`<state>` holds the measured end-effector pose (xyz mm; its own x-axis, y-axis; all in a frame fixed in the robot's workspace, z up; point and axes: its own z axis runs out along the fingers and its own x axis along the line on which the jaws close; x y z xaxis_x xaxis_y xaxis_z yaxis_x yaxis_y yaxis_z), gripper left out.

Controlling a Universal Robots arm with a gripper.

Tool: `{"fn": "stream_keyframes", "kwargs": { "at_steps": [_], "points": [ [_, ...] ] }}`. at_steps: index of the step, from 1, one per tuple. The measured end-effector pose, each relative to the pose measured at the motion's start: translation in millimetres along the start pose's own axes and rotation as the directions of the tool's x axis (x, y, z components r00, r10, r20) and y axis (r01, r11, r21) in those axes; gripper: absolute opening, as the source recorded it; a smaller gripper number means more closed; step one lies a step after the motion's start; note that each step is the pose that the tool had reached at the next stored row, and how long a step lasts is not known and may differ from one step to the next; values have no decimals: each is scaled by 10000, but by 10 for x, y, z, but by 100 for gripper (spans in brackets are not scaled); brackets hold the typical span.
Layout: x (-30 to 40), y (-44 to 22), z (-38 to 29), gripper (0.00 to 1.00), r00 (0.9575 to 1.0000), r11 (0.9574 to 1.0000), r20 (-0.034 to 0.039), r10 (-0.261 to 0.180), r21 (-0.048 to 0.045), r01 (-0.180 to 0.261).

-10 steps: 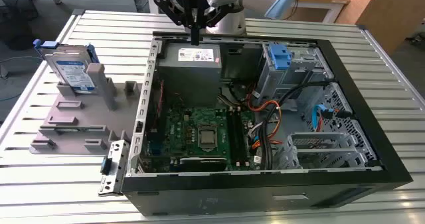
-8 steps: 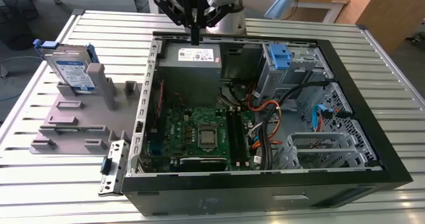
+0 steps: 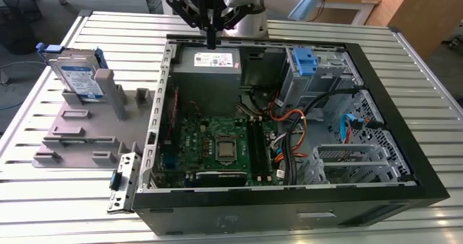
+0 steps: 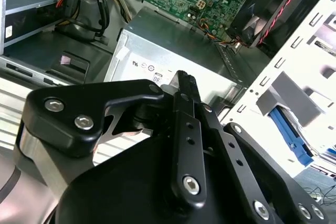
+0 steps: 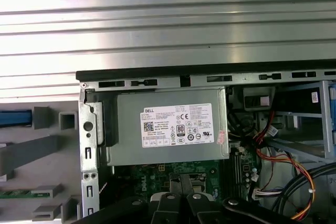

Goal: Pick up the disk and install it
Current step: 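Reach for the disk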

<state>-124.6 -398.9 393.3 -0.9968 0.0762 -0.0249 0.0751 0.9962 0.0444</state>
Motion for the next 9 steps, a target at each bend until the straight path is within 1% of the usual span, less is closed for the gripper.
{"fn": "stream_keyframes", "kwargs": {
  "at_steps": [4, 9],
  "points": [
    [35, -2, -1, 11, 10000, 10000, 8, 0, -1, 0],
    [37, -3, -1, 11, 10000, 10000, 7, -1, 0, 1]
  ]
}}
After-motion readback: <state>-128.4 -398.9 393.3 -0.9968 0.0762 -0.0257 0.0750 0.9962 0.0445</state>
